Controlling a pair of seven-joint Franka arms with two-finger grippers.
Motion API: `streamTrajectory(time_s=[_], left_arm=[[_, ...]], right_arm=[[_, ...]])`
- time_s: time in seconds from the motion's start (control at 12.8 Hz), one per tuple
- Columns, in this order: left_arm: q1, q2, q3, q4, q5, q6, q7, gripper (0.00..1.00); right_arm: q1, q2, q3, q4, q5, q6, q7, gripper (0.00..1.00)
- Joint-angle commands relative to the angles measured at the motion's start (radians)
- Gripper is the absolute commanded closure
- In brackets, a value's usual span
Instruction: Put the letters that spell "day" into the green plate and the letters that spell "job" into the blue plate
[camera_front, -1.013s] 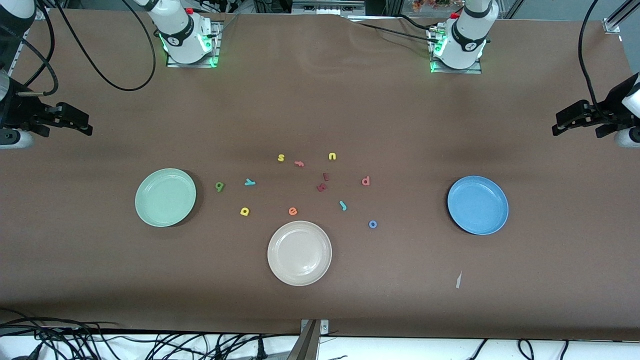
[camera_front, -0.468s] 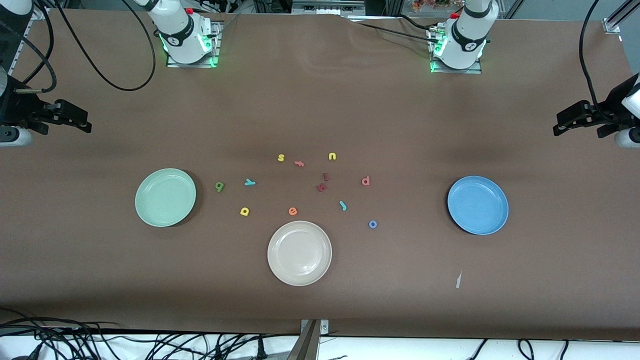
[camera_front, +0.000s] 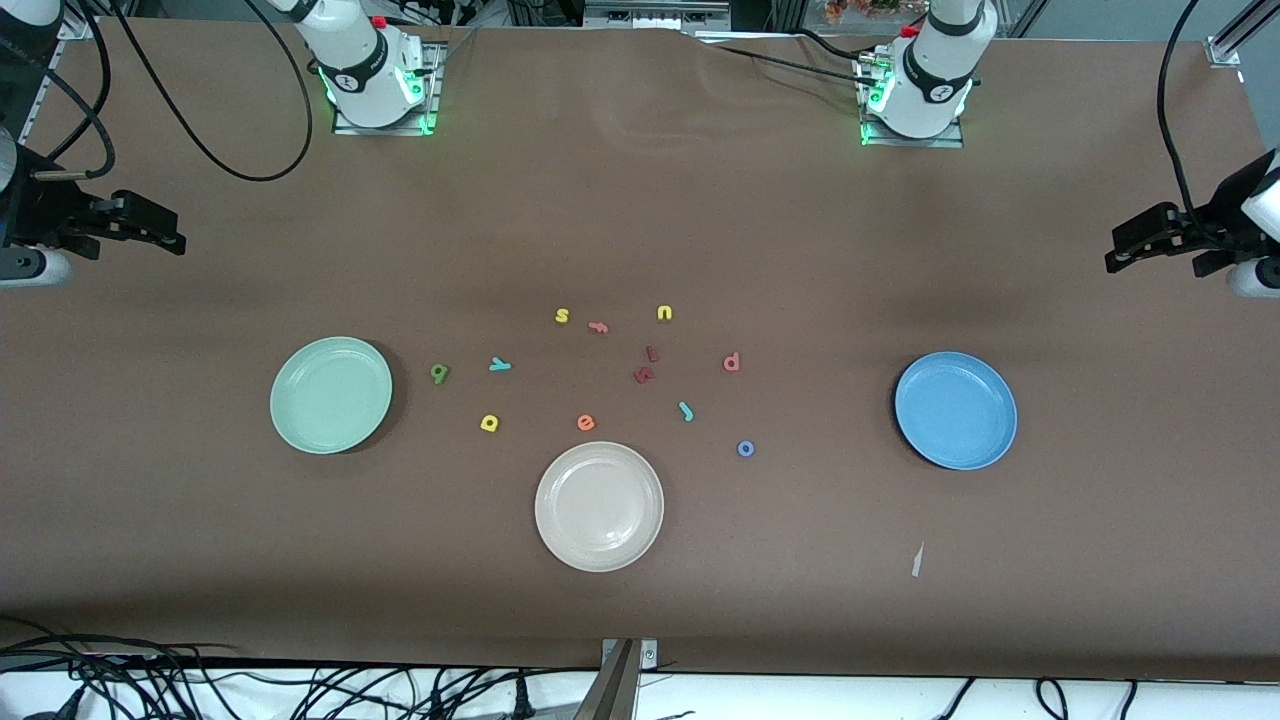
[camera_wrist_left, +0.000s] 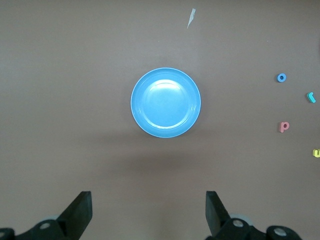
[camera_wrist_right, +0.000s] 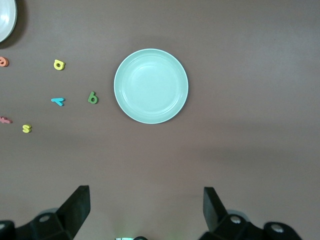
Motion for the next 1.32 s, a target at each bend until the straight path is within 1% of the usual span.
streamTrajectory(time_s=[0.0, 1.25], left_arm=[[0.005, -0.002, -0.006, -0.002, 0.029, -0.005, 0.023, 0.00], [0.004, 0.002, -0.006, -0.002, 0.029, -0.003, 0.017, 0.00]], right_arm=[[0.000, -0.009, 0.000, 0.017, 0.012, 0.003, -0.011, 0.00], [0.000, -0.015, 0.007, -0.007, 0.016, 0.030, -0.014, 0.00]])
